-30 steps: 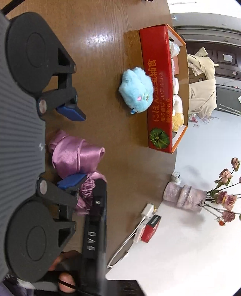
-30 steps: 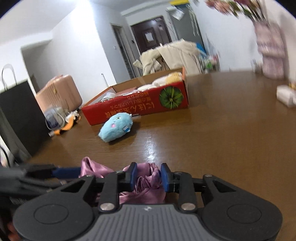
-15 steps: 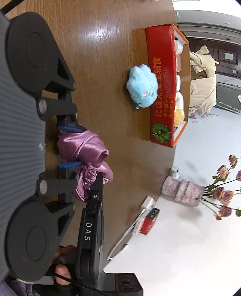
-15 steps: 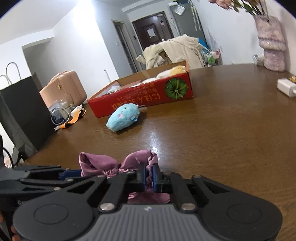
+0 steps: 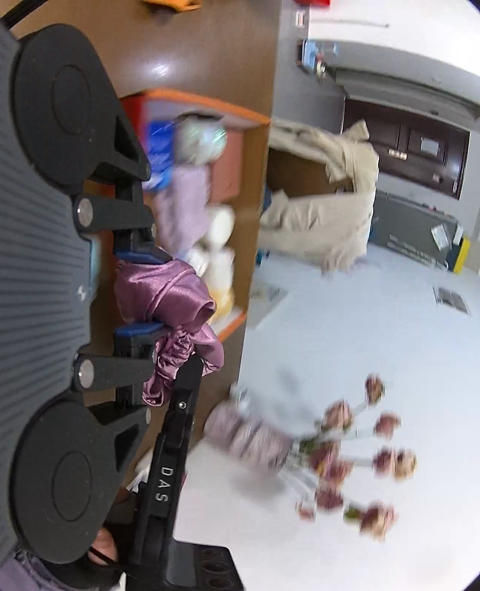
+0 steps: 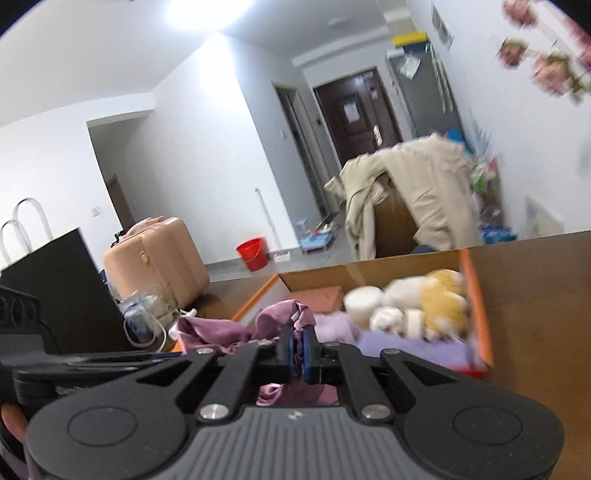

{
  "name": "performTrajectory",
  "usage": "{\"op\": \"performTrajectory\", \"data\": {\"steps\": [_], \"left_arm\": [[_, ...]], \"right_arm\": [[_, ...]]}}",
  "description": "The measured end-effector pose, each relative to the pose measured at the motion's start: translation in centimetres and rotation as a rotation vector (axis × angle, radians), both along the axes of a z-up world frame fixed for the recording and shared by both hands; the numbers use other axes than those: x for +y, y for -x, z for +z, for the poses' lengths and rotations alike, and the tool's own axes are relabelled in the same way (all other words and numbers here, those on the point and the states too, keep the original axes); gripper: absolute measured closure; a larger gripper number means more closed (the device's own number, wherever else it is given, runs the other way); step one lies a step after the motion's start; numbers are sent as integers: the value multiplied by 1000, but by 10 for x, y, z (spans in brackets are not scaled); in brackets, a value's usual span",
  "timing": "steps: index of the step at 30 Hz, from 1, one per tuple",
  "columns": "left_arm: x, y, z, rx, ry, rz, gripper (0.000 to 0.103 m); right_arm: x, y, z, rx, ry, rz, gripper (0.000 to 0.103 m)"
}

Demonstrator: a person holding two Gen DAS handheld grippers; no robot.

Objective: Organize soft objects
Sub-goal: 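Carry the pink bow into the box and open both tools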

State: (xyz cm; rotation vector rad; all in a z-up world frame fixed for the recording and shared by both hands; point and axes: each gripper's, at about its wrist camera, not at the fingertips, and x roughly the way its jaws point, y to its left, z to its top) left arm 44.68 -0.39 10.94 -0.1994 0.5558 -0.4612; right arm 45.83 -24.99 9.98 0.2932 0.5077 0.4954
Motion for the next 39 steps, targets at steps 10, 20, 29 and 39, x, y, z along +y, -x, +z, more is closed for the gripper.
{"op": "performTrajectory", "data": {"steps": [10, 20, 29, 39], "left_arm": [[-1, -88, -57, 156, -137, 14, 61], [-1, -92, -63, 138, -102, 4, 88], [5, -53, -23, 73, -136, 27, 81], [27, 78, 56, -180, -140, 105, 35]], "right_arm": [[47, -105, -82, 263, 251, -9, 98], [49, -105, -76, 255, 322, -18, 93], [25, -60, -15, 132, 241, -39, 77], [-15, 56, 67, -117, 214, -106, 50]]}}
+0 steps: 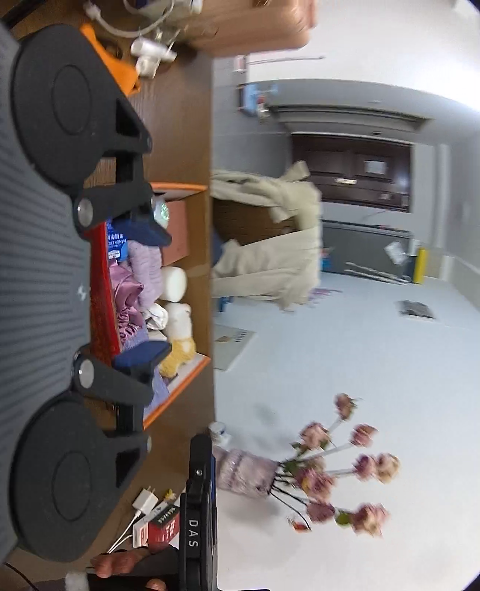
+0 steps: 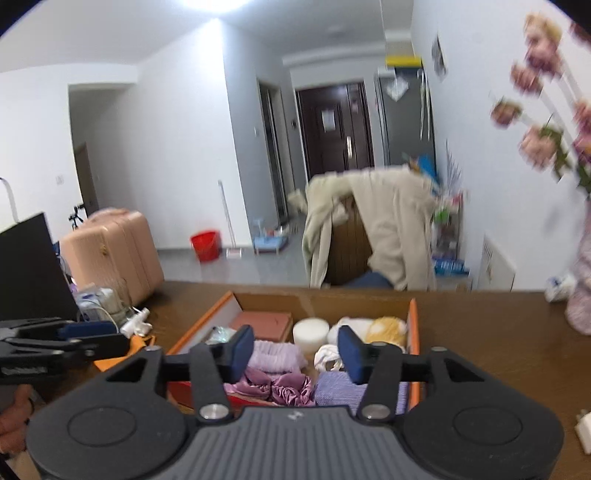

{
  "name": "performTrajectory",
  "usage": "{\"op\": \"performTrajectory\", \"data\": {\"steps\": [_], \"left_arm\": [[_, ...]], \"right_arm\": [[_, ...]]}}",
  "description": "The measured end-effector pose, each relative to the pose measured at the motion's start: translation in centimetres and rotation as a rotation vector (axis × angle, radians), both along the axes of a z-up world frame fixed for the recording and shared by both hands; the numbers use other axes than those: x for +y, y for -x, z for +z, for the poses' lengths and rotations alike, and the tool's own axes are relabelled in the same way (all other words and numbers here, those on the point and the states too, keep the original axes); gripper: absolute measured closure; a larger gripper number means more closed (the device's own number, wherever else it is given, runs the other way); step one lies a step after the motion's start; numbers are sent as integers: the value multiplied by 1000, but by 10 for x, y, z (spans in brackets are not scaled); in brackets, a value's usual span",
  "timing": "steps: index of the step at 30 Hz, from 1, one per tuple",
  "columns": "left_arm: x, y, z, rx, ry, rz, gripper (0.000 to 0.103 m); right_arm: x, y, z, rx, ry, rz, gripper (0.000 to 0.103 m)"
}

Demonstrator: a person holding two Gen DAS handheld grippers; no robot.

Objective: Organize soft objects
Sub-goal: 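Carry the pink bow into the box and open both tools, then move both tools to the light-blue plush and close on it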

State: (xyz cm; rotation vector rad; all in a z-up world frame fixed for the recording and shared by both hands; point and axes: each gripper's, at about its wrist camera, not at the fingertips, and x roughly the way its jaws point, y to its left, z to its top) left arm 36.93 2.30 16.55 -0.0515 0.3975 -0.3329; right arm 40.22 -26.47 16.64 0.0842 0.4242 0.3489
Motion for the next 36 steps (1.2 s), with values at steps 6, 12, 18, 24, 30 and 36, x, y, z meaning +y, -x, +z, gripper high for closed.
{"op": "performTrajectory", "data": {"steps": [6, 12, 18, 24, 30, 36], "left_arm": [[9, 86, -25, -51, 20, 77, 22], [11, 156, -66, -40, 13, 123, 14], [15, 176, -79, 2, 1, 121, 14], [11, 171, -85, 16, 18, 107, 13], [5, 138, -95, 68, 42, 83, 13], [-9, 53, -114, 156, 29, 12, 14]], "right_arm": [[-4, 81, -27, -102, 15, 5, 23], [-5, 145, -73, -45, -39, 9, 22], [3, 176, -101, 22, -39, 27, 22], [6, 180, -104, 24, -40, 33, 22], [5, 154, -115, 81, -68, 23, 23], [16, 107, -135, 211, -143, 54, 32]]}}
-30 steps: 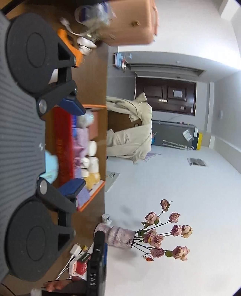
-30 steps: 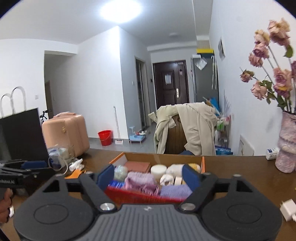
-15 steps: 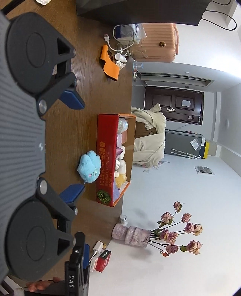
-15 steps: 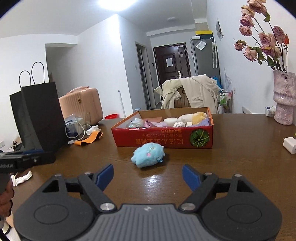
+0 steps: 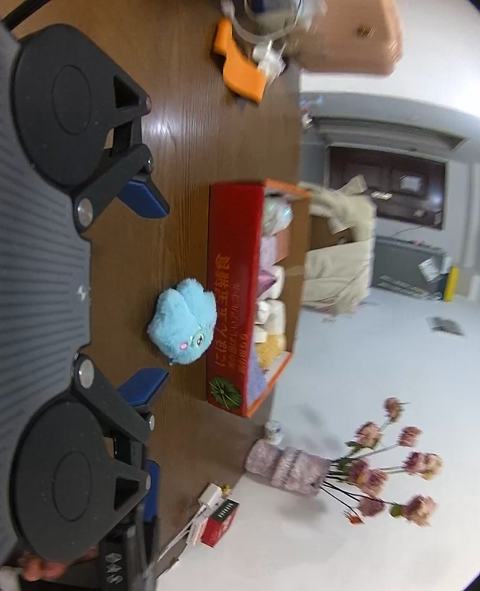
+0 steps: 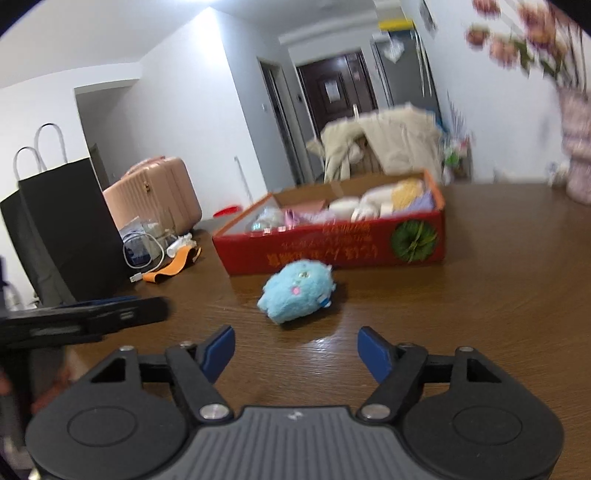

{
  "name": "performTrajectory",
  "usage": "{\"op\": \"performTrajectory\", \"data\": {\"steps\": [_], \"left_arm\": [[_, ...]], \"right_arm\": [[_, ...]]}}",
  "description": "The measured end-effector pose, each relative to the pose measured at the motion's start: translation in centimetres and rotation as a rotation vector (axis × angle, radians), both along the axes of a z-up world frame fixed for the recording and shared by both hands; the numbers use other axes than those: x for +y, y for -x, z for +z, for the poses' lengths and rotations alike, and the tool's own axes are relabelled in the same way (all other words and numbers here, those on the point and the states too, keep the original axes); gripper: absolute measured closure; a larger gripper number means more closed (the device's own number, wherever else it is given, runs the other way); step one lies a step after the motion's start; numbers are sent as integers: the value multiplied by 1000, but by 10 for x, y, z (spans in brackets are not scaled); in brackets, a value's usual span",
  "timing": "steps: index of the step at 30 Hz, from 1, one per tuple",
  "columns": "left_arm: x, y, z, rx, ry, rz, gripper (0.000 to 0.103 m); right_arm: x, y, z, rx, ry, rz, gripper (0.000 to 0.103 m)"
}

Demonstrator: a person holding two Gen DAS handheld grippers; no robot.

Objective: Organize soft objects
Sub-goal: 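Move both tools to the light-blue plush and close on it, then carry the blue plush into the box and open both tools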

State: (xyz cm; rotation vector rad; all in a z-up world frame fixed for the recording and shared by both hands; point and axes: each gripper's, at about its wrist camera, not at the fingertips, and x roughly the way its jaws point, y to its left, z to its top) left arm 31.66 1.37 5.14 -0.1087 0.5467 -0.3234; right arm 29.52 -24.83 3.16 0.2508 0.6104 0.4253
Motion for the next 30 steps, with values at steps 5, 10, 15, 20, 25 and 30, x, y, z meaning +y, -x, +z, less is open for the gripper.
{"op": "performTrajectory", "data": {"steps": [5, 10, 15, 20, 25, 30], "left_arm": [[-6, -82, -13, 69, 59, -70, 28], [-11, -134, -33, 156, 113, -126, 49], [1, -141, -50, 231, 246, -152, 66], [-1, -135, -48, 253, 234, -135, 65], [1, -134, -50, 257, 244, -149, 66], [-1, -128, -47, 265, 249, -135, 69]], "right_arm": [[20, -51, -21, 94, -87, 34, 39], [17, -101, -34, 172, -195, -35, 57], [11, -123, -34, 146, -198, -100, 74], [13, -128, -36, 144, -192, -93, 73], [15, -127, -39, 136, -191, -76, 71], [7, -125, -41, 174, -251, -84, 74]]}}
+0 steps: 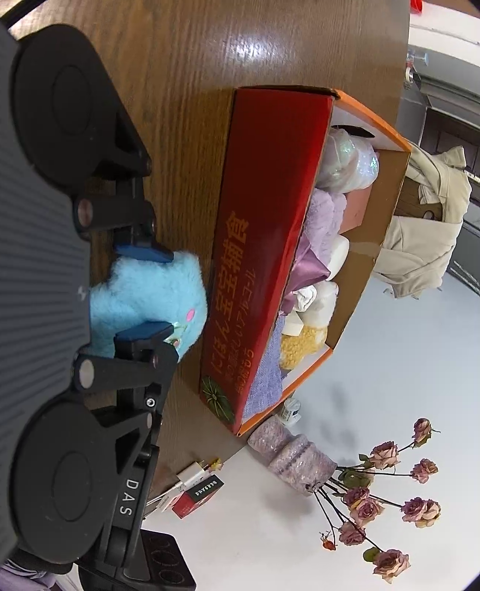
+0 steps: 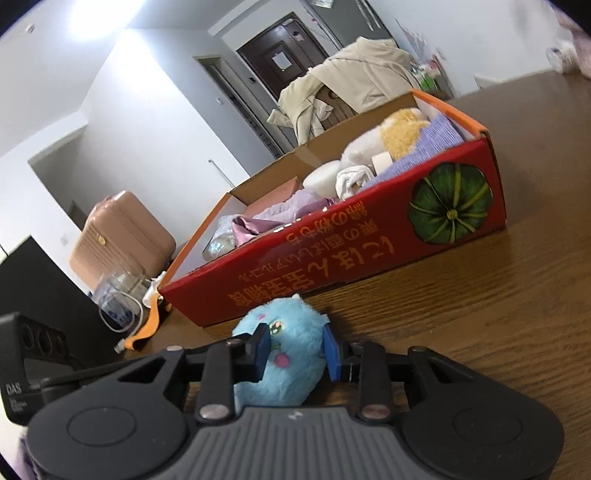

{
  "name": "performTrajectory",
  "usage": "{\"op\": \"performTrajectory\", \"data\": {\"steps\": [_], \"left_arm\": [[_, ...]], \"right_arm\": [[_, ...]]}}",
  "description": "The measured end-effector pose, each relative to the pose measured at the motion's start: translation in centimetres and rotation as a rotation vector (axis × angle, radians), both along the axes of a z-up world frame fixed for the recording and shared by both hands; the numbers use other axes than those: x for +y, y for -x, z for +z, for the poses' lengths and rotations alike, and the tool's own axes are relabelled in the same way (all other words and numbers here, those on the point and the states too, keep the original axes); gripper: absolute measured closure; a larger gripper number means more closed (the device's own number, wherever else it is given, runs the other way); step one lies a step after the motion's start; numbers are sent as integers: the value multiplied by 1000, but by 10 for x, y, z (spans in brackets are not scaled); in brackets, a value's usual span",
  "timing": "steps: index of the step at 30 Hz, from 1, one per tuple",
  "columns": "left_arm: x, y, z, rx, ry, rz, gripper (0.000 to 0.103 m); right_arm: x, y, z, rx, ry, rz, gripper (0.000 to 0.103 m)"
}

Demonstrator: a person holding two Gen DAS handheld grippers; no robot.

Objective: Organize soft objects
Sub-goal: 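Carry the blue plush into the box and open both tools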

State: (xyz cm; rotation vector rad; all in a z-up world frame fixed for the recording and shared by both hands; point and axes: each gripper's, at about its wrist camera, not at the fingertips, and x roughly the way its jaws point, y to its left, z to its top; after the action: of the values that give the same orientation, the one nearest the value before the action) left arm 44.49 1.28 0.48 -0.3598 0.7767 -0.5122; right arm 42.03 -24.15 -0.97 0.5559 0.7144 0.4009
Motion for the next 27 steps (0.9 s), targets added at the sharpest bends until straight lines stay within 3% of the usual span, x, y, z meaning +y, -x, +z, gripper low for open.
{"op": "performTrajectory", "data": {"steps": [9, 16, 21, 27], "left_arm": [[-10, 80, 38, -98, 76, 74, 69], [-45, 102, 58, -155, 80, 50, 69], [-73, 93, 71, -186, 83, 27, 69], [-103, 24, 90, -236, 65, 29, 69]], "right_arm": [[-5, 70, 47, -158, 56, 12, 74], [-41, 98, 68, -206, 49, -18, 74], [-67, 92, 81, -248, 69, -34, 74], [-93, 23, 98, -294, 101, -47, 74]]}}
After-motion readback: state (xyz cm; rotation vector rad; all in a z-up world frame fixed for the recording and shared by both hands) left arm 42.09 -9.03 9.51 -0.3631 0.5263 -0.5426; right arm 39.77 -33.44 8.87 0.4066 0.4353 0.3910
